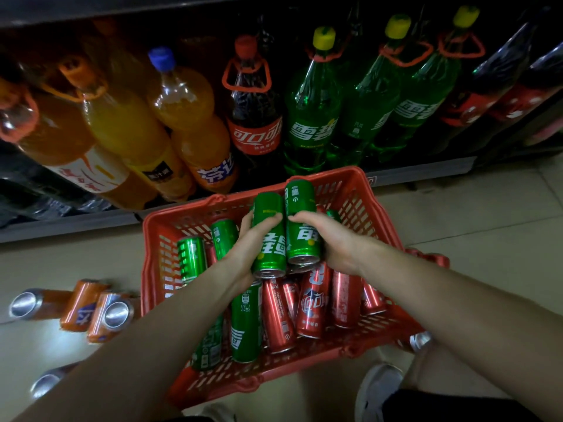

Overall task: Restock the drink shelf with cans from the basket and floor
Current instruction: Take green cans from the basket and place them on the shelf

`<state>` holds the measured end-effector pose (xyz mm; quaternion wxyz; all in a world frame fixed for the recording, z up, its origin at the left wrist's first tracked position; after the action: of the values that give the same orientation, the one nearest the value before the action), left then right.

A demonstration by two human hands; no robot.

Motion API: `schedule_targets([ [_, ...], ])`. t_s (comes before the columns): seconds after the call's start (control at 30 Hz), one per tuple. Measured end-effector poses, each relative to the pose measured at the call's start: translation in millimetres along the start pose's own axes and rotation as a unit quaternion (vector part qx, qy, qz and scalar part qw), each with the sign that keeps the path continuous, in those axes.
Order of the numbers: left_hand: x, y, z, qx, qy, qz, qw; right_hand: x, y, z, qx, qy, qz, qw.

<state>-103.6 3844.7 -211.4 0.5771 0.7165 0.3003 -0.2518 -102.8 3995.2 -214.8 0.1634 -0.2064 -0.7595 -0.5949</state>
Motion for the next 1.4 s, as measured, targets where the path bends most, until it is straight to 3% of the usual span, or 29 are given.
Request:
schedule_targets([
  [0.3, -4.9, 7.0, 0.4, 0.006, -0.006, -0.055, 0.998, -3.8, 9.5, -10.9, 0.057, -0.022, 0.039, 0.997],
  [0.6, -65.3, 93.0, -26.3, 0.025, -0.054, -0.128, 0.990, 19.5, 104.7, -25.9, 0.034, 0.020, 0.141, 0.989],
  [0.67, -101.7, 132.5, -47.6, 0.118, -0.070, -0.133, 0.982, 35.2, 150.9, -36.8, 0.031, 0.014, 0.160, 0.987],
  [0.73, -148.5, 175.2, -65.0, 0.132, -0.106, -0.157, 0.973, 64.5, 206.8, -48.9, 0.012, 0.002, 0.186, 0.982],
  [0.83, -233.0, 247.4, -83.2, 0.077, -0.127, -0.227, 0.963, 124.6, 306.8, -69.7, -0.011, -0.007, 0.239, 0.971],
  [0.93, -333.8, 343.5, -113.8, 0.108, -0.102, -0.302, 0.941, 196.4, 422.9, -94.6, -0.004, 0.006, 0.298, 0.955],
  [1.2, -580.3, 548.5, -214.1, 0.166, -0.077, -0.443, 0.878, 380.8, 714.1, -154.1, -0.013, 0.066, 0.467, 0.882],
  [1.4, -707.2, 661.9, -269.0, 0.195, -0.083, -0.537, 0.817, 471.2, 860.8, -174.8, -0.026, 0.103, 0.572, 0.814],
])
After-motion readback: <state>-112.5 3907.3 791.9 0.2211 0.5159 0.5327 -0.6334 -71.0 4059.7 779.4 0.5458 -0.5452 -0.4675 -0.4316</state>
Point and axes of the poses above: each hand's wrist, its own y-axis away from the middle knuckle, its own z-axis out of the back of the hand, x = y × z, the point moved 6 cm from there along -y, towards the middle knuckle, and after that the axes turned 8 degrees about -z, right-handed, at the moved point
